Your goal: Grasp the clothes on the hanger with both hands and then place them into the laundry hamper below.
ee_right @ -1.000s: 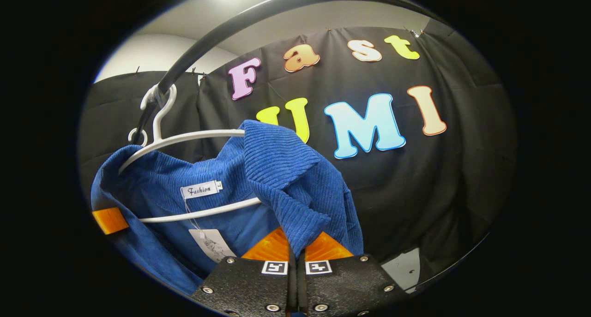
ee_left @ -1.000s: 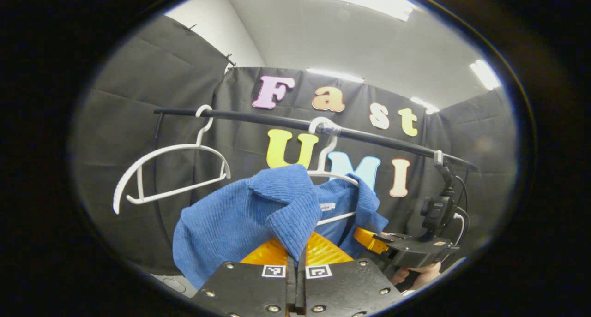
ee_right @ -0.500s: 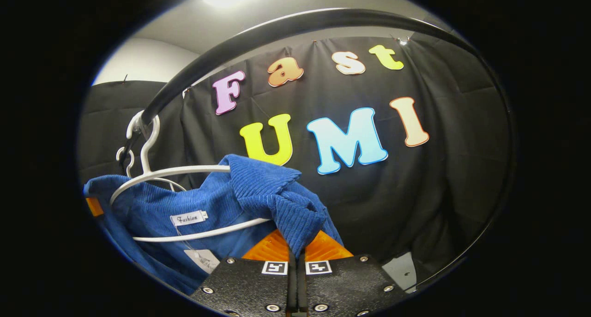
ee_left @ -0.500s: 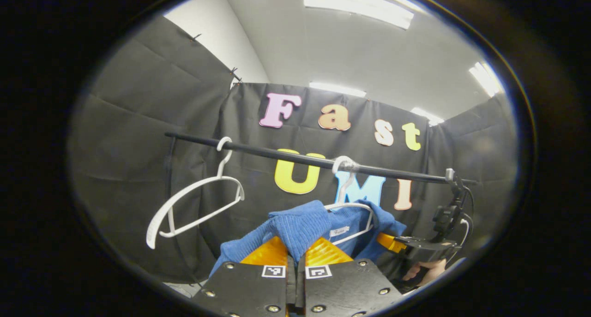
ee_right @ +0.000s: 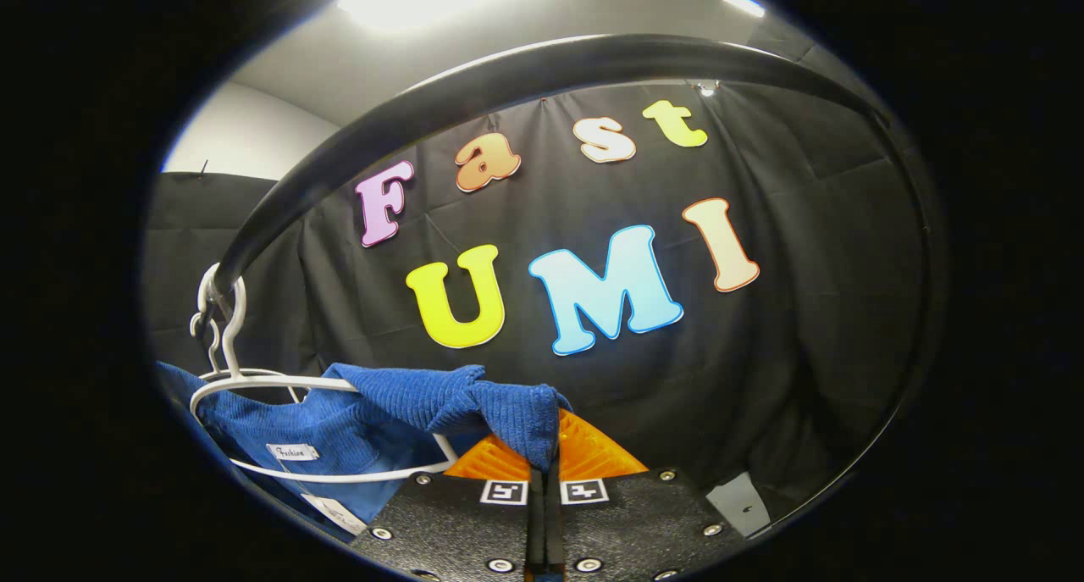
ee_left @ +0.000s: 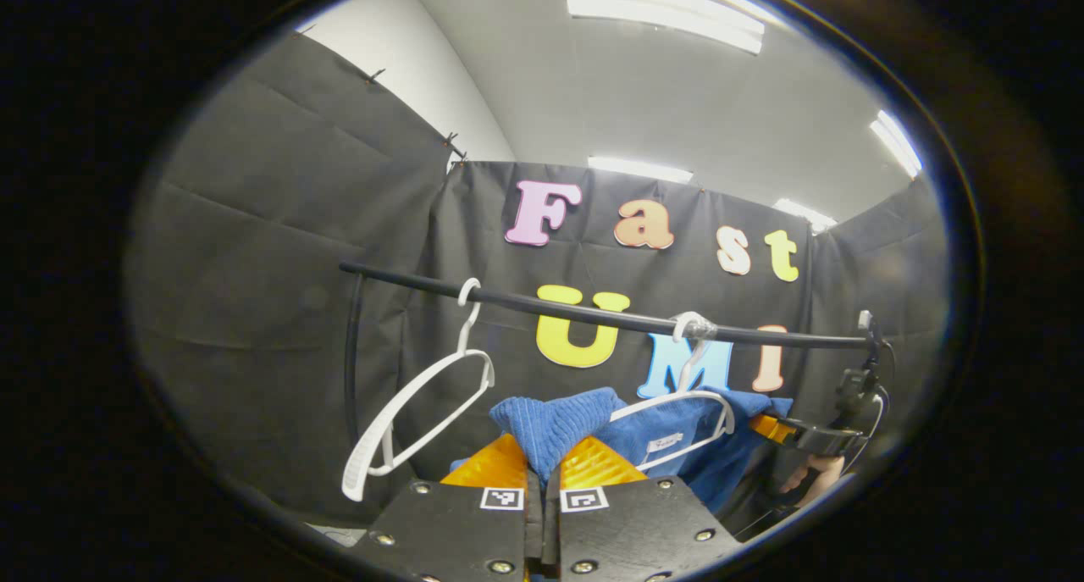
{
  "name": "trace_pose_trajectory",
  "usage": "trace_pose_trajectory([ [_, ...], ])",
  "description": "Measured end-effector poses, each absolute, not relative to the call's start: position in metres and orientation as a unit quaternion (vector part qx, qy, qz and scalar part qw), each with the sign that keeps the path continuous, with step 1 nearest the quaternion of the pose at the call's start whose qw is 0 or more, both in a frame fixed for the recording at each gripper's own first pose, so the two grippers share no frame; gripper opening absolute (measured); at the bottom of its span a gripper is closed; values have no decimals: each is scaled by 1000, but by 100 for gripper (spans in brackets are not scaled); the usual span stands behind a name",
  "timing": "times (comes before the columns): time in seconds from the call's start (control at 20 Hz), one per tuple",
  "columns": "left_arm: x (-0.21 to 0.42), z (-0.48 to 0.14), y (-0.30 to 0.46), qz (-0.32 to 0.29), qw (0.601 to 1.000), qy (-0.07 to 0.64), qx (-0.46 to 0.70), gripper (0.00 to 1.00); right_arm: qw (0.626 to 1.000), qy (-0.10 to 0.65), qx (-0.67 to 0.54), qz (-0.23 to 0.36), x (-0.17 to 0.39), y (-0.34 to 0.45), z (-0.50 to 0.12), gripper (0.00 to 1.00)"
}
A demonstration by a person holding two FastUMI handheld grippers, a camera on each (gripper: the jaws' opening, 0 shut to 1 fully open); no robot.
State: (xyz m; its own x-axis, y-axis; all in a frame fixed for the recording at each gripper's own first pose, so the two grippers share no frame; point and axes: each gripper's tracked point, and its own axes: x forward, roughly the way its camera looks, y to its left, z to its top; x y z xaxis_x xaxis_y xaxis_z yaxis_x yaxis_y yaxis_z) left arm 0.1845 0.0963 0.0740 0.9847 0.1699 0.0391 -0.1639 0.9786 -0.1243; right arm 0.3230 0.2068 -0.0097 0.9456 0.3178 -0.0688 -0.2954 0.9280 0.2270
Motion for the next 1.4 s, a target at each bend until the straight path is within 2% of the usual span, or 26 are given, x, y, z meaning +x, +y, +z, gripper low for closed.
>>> trace_pose_trajectory([
  [0.3,189,83,116,89,995,-22,-28,1,984,26,87,152,337,213,0,0],
  [0.65,191,69,174,112,994,9,-1,1,985,8,91,143,347,215,5,0],
  [1.4,232,61,194,71,997,18,11,1,988,-30,66,135,366,221,12,0],
])
